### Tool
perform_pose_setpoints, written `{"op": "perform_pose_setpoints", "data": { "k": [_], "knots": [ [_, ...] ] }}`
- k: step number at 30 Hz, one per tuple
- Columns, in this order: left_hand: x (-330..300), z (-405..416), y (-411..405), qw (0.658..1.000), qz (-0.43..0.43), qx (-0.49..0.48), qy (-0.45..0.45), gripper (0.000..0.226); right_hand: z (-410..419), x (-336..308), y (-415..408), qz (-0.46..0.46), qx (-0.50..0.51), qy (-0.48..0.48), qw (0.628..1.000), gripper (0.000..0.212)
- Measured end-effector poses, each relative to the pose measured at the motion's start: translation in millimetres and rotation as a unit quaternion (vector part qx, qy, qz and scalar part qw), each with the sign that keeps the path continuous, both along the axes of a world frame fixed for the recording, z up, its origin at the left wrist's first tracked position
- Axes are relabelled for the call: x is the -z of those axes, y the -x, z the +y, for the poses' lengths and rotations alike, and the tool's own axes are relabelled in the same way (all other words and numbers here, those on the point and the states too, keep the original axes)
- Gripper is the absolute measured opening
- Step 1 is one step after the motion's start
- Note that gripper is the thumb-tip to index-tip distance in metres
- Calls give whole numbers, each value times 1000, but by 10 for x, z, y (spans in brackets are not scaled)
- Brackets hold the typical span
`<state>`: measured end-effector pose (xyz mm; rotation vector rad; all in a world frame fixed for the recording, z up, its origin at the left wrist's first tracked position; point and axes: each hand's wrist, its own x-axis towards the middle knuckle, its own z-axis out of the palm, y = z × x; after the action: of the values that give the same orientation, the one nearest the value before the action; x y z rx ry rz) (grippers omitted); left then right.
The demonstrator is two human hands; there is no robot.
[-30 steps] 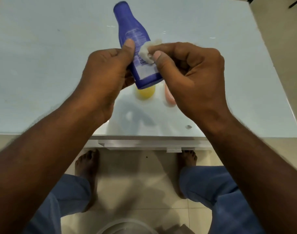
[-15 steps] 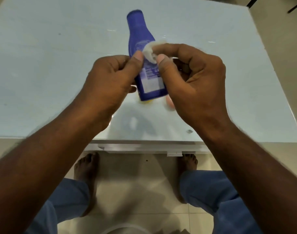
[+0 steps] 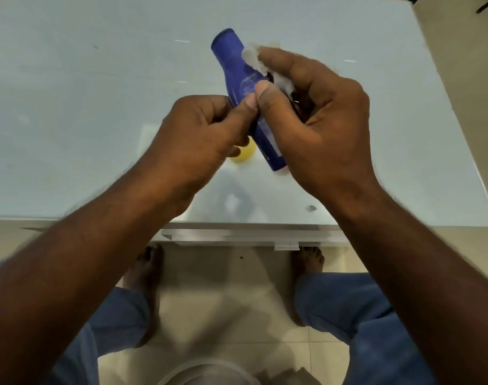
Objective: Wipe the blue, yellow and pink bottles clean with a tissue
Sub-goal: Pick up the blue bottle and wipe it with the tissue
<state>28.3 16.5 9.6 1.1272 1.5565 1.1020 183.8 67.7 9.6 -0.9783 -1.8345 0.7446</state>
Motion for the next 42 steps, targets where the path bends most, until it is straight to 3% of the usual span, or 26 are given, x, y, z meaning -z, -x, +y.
{"op": "perform_pose_setpoints", "data": {
  "k": [5, 10, 16, 20, 23, 27, 32, 37, 42],
  "knots": [
    [-40, 68, 102, 988, -113, -103, 27, 34, 20, -19, -18, 10, -1, 7, 1000, 26],
    [-14, 25, 57, 999, -25, -38, 0, 32, -1, -3, -8, 6, 1, 6, 1000, 35],
    [-70, 50, 92, 982, -148, -111, 25, 24, 14, -28, -5, 8, -5, 2, 1000, 26],
    [-30, 36, 93, 996, -80, -48, 17, 31, -8, 4, 8, 6, -1, 7, 1000, 30],
    [-20, 13, 31, 993, -106, -35, 28, 30, 11, 0, 10, -5, -7, -1, 1000, 35],
    [-67, 31, 75, 978, -172, -107, 41, 27, 8, -37, -1, 9, -4, -2, 1000, 26],
    [-40, 32, 69, 991, -112, -65, 30, 28, -9, -12, -4, 7, 3, 8, 1000, 29],
    [-97, 30, 75, 968, -214, -125, 34, 21, -13, -31, 10, 7, -10, 1, 1000, 24],
    [-30, 52, 79, 991, -112, -73, 31, 31, -27, -4, 5, 6, 1, 14, 1000, 30]
  ]
}}
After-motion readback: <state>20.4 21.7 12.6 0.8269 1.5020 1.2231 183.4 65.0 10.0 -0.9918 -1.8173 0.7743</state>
